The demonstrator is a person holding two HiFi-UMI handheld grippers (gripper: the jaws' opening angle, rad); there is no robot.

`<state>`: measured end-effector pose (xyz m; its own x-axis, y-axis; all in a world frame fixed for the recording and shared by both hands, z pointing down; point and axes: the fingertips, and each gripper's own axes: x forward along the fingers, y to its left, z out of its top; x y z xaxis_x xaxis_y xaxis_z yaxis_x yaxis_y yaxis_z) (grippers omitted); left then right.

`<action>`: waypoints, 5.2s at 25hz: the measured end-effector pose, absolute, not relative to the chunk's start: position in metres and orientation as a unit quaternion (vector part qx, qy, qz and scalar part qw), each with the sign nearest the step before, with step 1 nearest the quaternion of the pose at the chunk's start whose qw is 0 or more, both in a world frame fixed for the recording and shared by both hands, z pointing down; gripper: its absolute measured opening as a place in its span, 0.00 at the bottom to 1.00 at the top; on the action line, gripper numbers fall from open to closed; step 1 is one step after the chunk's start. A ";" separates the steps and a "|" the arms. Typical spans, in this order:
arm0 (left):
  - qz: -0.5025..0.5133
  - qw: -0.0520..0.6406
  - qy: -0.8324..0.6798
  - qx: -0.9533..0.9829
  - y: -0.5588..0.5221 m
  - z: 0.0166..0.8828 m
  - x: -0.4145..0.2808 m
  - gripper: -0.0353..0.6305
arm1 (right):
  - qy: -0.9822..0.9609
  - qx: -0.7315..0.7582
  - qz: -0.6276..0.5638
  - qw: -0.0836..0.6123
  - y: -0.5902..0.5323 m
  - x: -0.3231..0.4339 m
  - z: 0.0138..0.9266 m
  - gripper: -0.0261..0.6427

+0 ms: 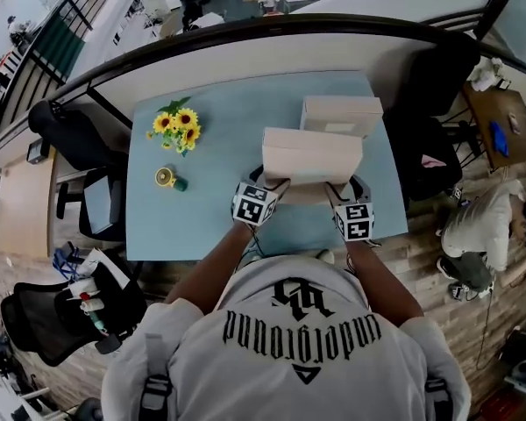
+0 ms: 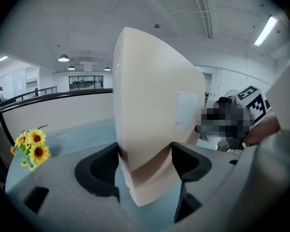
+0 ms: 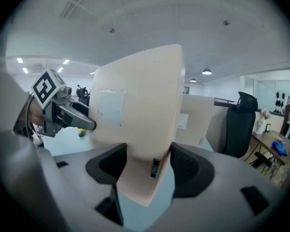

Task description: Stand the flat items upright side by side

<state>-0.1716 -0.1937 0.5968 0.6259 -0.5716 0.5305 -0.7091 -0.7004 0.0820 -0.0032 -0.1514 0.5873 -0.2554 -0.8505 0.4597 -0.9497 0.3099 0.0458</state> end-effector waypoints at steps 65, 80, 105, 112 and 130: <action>0.257 0.148 -0.427 0.854 -0.281 0.675 -0.051 0.61 | -0.819 0.517 0.088 0.234 -0.260 0.121 0.648 0.49; 0.223 0.123 -0.441 0.861 -0.262 0.631 -0.057 0.64 | -0.824 0.521 0.076 0.208 -0.236 0.140 0.619 0.50; 0.074 0.039 -0.442 0.893 -0.115 0.470 -0.067 0.05 | -0.904 0.420 -0.018 0.082 -0.101 0.083 0.473 0.05; 0.063 0.044 -0.390 0.918 -0.078 0.452 -0.084 0.05 | -0.898 0.433 -0.030 0.069 -0.058 0.067 0.444 0.05; 0.046 0.010 -0.326 0.944 0.093 0.415 -0.247 0.05 | -0.884 0.463 -0.045 0.053 0.122 -0.092 0.415 0.05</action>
<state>-0.2470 0.0929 0.4152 0.7834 -0.6142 0.0945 -0.6162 -0.7875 -0.0105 -0.0920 0.1216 0.4150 -0.5658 -0.8229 0.0524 -0.8132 0.5674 0.1297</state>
